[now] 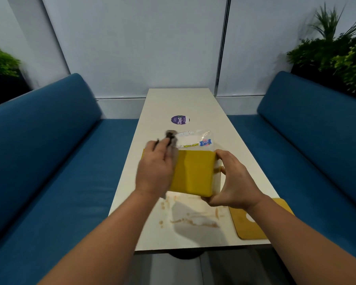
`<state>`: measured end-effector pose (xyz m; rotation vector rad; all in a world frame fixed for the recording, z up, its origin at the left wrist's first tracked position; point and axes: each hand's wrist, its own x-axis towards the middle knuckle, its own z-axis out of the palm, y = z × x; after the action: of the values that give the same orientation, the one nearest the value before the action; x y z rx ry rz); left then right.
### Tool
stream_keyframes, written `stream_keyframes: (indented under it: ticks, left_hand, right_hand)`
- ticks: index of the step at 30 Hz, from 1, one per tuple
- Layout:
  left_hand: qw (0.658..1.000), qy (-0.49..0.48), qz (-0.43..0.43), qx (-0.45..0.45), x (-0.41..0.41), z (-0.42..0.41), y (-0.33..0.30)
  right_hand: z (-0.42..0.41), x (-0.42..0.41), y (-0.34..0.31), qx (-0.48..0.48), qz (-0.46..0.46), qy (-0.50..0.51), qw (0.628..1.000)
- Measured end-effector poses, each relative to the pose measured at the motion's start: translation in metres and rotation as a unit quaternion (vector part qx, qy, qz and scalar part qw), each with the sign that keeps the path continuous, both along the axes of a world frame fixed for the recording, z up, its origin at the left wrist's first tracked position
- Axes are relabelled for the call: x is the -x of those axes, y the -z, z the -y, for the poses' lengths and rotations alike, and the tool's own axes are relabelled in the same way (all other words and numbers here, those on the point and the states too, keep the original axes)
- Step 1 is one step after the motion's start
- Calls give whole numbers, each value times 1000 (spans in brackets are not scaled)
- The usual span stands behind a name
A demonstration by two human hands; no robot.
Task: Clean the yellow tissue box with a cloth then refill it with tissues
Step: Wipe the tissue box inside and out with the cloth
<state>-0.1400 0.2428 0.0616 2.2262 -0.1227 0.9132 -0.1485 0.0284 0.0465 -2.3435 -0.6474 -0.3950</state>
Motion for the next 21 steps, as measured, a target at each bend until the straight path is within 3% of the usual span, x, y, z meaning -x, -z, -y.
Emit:
stream_keyframes:
  ticks: [3,7,9,13,17,21]
  left_hand:
    - [990,-82,-110,22,-11,-43,10]
    - [964,-155,-195,95,-20,-91,11]
    - [943,-125,-281,128,-22,-105,4]
    - [900,44,-418,119,-11,-106,-18]
    - [876,91,-460,112,-10,-108,-17]
    - [900,36,-435,8,-16,-98,4]
  right_hand:
    - [3,3,0,3,5,-13,1000]
    - [11,3,-1,-14,4,-44,999]
    - [15,0,-4,-11,19,-65,998]
    - [16,-5,-8,58,89,-119,987]
    - [23,-9,9,73,135,-118,981]
    - [32,-9,28,105,71,-60,990]
